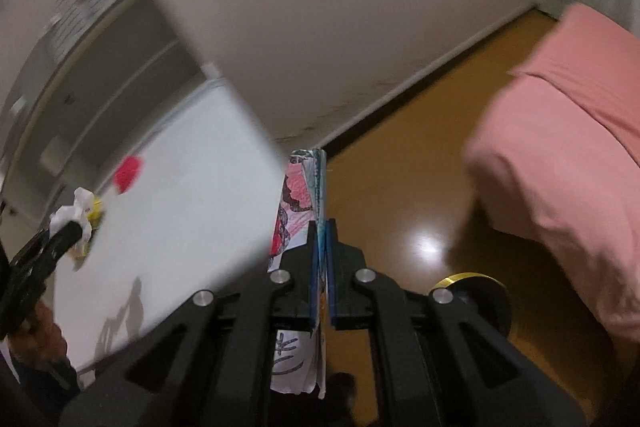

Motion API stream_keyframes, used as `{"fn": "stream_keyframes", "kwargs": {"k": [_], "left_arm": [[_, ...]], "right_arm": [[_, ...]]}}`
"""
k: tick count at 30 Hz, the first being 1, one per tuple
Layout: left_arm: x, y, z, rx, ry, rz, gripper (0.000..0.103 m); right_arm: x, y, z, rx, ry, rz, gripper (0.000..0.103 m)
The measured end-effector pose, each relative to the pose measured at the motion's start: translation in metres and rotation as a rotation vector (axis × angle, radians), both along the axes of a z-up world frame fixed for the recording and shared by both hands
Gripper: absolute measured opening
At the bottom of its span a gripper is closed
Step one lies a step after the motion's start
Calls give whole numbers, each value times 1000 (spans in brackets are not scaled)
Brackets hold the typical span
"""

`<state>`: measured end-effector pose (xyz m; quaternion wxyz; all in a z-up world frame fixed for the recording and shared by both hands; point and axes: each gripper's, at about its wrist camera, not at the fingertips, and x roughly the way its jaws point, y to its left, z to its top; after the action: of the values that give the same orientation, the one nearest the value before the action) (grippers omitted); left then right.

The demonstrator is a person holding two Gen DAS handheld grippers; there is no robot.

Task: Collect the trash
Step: 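Carry both items over the bin and open both tools to drop them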

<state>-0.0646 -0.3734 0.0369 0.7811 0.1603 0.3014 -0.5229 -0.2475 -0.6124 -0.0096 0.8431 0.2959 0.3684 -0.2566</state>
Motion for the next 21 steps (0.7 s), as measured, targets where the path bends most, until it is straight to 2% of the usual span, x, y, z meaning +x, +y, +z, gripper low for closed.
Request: {"fn": "stream_keyframes", "kwargs": {"k": [5,10,12,15,21], "left_arm": [[-81,-83,-50,19,37,-250,35],[-129,-139,-120,99,58,-371,35],[-134,-157,-148,121,90,-393,35],[-138,-184,-200,201,114,-390,35],[-144,-214,-261,313,126,-373,35]], "right_arm": [[-72,-46,-49,17,74,-138,4],[-117,-77,-119,68,157,-218,5],[-125,-85,-151,98,193,-231,4],[-131,-87,-197,139,237,-231,4],[-135,-88,-272,221,301,-201,5]]}}
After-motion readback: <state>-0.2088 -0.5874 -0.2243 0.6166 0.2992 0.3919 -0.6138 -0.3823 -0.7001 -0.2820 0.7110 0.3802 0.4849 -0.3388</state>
